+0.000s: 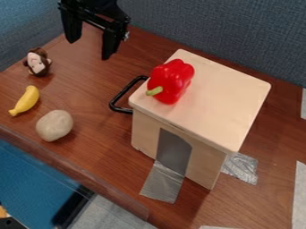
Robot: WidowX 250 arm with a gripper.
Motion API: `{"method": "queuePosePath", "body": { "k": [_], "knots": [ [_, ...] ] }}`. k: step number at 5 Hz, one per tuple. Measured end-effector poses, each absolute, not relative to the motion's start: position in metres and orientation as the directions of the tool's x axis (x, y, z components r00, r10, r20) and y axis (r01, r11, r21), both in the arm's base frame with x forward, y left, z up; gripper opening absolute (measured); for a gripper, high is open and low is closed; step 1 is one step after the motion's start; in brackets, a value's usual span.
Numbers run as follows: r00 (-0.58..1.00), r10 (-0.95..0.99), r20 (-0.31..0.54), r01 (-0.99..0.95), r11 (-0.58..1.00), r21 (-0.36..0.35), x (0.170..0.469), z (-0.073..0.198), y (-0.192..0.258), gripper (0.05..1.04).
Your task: Take the red object on top of the drawer and put it on the left side of the table
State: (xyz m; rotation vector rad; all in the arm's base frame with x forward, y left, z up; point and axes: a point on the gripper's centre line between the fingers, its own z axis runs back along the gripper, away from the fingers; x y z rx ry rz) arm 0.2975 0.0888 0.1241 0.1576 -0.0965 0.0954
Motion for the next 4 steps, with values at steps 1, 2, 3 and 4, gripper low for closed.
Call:
{"method": "queuePosePath", "body": {
  "k": [1, 2, 3, 4],
  "knots": [
    [0.993, 0.087, 0.076, -0.098, 0.985, 0.145, 0.297, 0.117, 0.088, 1.001],
    [0.994, 0.048, 0.098, -0.061, 0.99, 0.127, 0.309, 0.135, 0.083, 1.001],
    [0.993, 0.017, 0.116, -0.033, 0.99, 0.134, 0.321, 0.153, 0.078, 1.001],
    [0.988, 0.003, 0.157, -0.02, 0.994, 0.107, 0.332, 0.169, 0.063, 1.001]
  ]
}}
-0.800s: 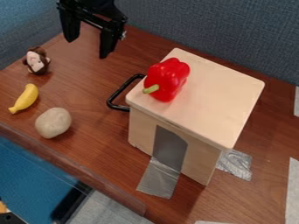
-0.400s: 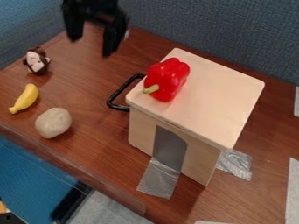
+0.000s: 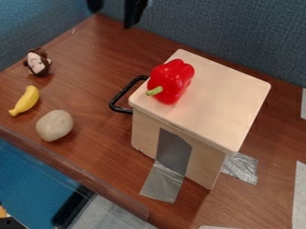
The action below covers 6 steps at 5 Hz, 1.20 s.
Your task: Take the red object on top of the drawer and put it on the left side of the table
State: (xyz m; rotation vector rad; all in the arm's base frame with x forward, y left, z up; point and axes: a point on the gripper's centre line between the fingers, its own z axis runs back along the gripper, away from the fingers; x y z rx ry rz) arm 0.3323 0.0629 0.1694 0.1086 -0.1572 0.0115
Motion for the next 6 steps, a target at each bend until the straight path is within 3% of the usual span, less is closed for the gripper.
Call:
{"method": "queuePosePath", "body": {
  "k": [1, 3, 6],
  "knots": [
    [0.979, -0.076, 0.192, 0.062, 0.995, 0.078, 0.343, 0.182, 0.027, 1.001],
    [0.969, -0.188, 0.16, 0.18, 0.982, 0.063, 0.342, 0.171, -0.041, 1.0],
    [0.985, -0.168, 0.037, 0.165, 0.983, 0.082, 0.325, 0.136, -0.044, 1.001]
  ]
}}
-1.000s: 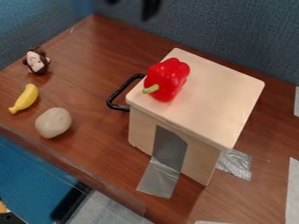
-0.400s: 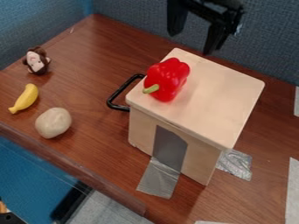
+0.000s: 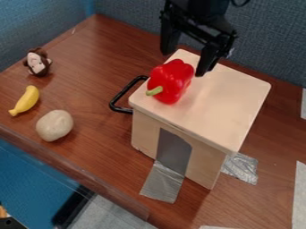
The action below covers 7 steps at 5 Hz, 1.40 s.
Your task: Take the red object on top of the drawer and put it on the left side of the table
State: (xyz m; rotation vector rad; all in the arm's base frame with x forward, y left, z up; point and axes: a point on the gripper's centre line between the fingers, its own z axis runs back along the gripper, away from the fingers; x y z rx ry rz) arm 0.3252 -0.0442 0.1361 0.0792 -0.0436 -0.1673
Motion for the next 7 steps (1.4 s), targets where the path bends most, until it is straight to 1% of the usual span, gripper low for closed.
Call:
{"method": "queuePosePath", "body": {
  "k": [1, 2, 3, 4, 5, 6, 7],
  "knots": [
    [0.987, -0.162, 0.019, 0.16, 0.984, 0.081, 0.321, 0.129, -0.043, 1.001],
    [0.985, -0.169, -0.042, 0.172, 0.982, 0.08, 0.32, 0.11, -0.049, 0.965],
    [0.982, -0.179, -0.056, 0.183, 0.98, 0.08, 0.317, 0.105, -0.05, 0.765],
    [0.981, -0.187, -0.057, 0.191, 0.978, 0.08, 0.318, 0.106, -0.044, 0.764],
    [0.991, -0.131, -0.035, 0.134, 0.986, 0.096, 0.327, 0.115, -0.014, 0.764],
    [0.996, -0.079, 0.038, 0.075, 0.992, 0.103, 0.345, 0.134, 0.02, 0.764],
    [0.999, -0.013, 0.047, 0.008, 0.994, 0.106, 0.364, 0.126, 0.055, 0.764]
  ]
}}
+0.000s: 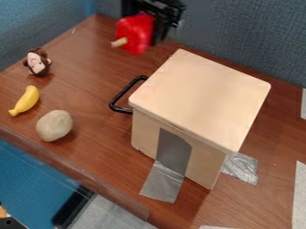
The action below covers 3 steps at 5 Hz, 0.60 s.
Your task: Take the red object on top of the drawer and put it on the left side of the table
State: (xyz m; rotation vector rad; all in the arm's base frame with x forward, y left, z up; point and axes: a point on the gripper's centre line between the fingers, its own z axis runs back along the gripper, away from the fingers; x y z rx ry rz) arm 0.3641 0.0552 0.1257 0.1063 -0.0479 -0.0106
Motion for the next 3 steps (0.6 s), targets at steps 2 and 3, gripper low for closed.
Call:
{"method": "queuePosePath", "body": {
  "k": [2, 3],
  "knots": [
    [0.995, 0.1, 0.029, -0.103, 0.979, 0.177, 0.407, 0.085, 0.109, 0.764],
    [0.992, 0.123, 0.006, -0.122, 0.976, 0.181, 0.423, 0.054, 0.116, 0.764]
  ]
}}
